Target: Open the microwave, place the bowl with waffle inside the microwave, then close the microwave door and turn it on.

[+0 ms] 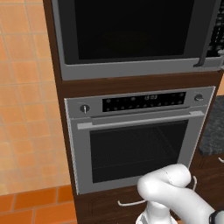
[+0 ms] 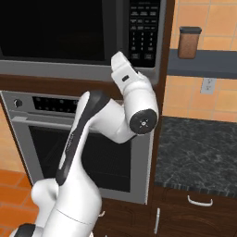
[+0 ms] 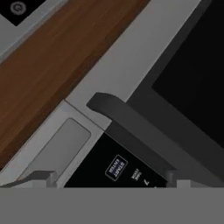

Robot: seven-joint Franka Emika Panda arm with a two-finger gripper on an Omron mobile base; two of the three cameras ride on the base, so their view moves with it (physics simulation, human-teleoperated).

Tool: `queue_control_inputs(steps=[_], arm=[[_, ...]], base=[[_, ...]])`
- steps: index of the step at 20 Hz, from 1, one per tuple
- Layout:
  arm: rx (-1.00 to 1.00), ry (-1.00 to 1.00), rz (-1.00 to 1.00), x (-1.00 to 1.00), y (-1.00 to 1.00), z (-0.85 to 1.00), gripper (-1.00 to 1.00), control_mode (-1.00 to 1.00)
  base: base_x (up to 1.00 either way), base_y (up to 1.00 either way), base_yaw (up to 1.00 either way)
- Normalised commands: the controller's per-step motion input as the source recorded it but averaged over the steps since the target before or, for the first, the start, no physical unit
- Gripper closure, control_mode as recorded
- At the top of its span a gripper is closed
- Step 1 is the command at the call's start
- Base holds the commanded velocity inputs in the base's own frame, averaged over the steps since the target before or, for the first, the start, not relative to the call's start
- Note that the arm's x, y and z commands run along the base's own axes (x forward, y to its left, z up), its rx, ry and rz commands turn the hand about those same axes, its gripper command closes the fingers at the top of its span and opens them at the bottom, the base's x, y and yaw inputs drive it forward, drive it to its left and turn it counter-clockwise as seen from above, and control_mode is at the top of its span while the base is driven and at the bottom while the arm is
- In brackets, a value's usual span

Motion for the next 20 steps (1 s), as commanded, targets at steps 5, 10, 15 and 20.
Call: queue_control_inputs(steps=[5,10,15,20], arm=[[0.0,0.02,-0.04,0.0,-0.13,0.28,1.0,-1.0],[0.0,0.07,-0.01,0.0,0.01,0.03,1.0,-1.0],[0.0,0.06,0.0,-0.21,0.12,0.0,1.0,-1.0],[0.0,0.07,0.0,0.01,0.11,0.0,1.0,-1.0]], base=[[0.0,0.0,0.0],[0.0,0.0,0.0],[0.0,0.0,0.0],[0.0,0.0,0.0]])
